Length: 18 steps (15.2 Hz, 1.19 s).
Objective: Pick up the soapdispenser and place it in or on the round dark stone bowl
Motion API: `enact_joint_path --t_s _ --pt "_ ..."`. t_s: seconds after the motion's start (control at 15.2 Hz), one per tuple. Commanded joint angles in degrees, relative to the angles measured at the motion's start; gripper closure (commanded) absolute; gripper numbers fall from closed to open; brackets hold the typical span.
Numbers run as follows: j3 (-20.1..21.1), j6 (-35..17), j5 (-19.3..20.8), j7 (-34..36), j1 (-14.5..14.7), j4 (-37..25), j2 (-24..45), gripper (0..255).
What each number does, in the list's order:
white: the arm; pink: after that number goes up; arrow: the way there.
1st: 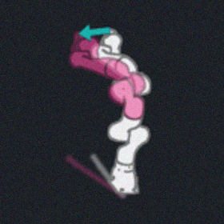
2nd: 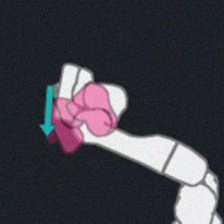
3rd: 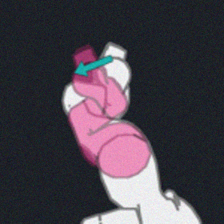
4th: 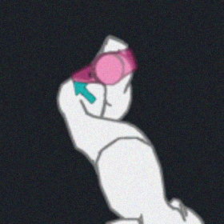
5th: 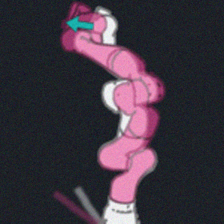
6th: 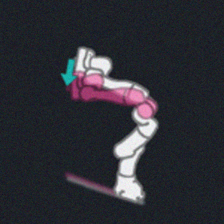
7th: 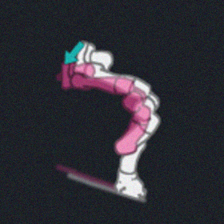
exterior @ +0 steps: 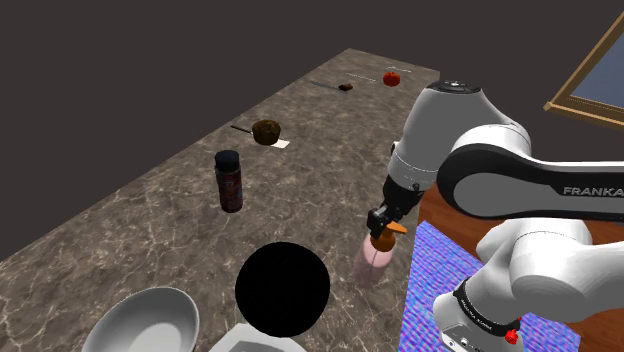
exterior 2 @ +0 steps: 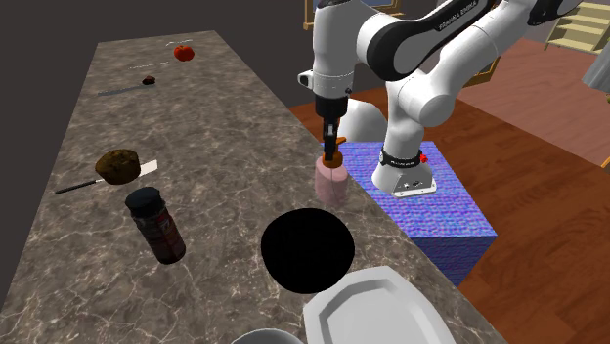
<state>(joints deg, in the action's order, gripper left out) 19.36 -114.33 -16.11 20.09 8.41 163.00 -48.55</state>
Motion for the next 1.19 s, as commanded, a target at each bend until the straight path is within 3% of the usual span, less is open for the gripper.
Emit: enact_joint_path --t_s 0.0,0.26,1.12 --pt "0.0 0.0 0.0 0.0 0.0 0.2 0.1 255" --pt "0.0 0.0 0.0 0.0 0.0 0.2 0.0 255" --pt "-2.5 11.2 2.5 0.3 -1.0 -8.4 -2.6 255"
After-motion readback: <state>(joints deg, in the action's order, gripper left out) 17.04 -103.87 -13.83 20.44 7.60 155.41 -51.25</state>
